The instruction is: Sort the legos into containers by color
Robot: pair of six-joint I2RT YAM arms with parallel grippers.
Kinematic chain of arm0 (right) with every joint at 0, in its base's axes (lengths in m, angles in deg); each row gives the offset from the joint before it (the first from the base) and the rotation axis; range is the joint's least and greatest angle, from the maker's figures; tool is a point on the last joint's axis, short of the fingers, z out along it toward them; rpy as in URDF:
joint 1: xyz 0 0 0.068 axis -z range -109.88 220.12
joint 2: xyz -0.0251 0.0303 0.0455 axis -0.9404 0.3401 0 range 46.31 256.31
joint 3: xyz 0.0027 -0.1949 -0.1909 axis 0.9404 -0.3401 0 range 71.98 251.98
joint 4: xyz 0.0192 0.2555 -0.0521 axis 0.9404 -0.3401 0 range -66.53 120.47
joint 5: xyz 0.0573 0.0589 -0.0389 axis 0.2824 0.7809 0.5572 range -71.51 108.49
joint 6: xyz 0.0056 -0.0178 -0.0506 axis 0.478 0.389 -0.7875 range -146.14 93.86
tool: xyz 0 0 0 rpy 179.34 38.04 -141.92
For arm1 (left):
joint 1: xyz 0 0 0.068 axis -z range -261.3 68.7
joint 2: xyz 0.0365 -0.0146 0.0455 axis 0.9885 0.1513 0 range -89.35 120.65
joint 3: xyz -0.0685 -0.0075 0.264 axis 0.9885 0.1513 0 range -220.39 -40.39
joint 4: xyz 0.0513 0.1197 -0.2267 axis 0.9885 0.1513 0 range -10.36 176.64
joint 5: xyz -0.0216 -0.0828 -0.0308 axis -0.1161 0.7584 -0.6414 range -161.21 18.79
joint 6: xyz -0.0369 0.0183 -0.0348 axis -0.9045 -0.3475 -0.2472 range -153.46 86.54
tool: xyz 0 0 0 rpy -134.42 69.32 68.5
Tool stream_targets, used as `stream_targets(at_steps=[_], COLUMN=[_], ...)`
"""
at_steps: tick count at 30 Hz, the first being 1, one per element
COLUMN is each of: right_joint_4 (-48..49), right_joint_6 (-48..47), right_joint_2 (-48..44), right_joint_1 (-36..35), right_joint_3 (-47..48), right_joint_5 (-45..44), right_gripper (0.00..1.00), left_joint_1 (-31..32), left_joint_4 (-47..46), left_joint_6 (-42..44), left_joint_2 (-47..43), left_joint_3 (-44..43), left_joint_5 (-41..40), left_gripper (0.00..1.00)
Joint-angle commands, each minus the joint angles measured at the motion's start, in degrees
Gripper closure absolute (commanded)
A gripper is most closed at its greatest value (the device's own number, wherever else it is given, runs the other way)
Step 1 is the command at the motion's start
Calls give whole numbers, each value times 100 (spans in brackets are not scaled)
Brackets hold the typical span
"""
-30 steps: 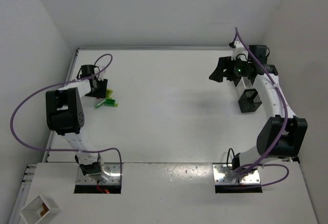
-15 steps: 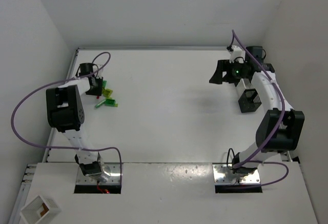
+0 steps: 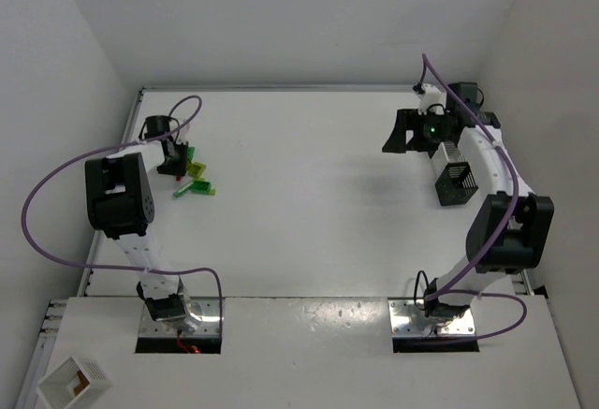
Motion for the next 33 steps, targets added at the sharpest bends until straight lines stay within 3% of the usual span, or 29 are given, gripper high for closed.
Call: stream_targets(at_steps=[1,19,27,33], right_joint_4=[-54,-54,-54,-2], right_joint_6=[-44,-44,-44,-44], right_joint_2=[52,52,52,52], right_joint_1=[-14,-14,-14,-14], right_joint_3=[244,244,244,191], right_joint_5=[47,153,153,205], right_gripper=[19,19,20,20], left_joint_1=[-123,-123,-176,-176], left_joint_4=[38,91,91,91], left_joint_6=[-16,-16,-16,-78], left_joint_2=[-9,-361,-168,-115], left_joint_3=[-18,475,475,475], left_joint_5=[172,278,330,330], left_gripper=[64,61,65,76])
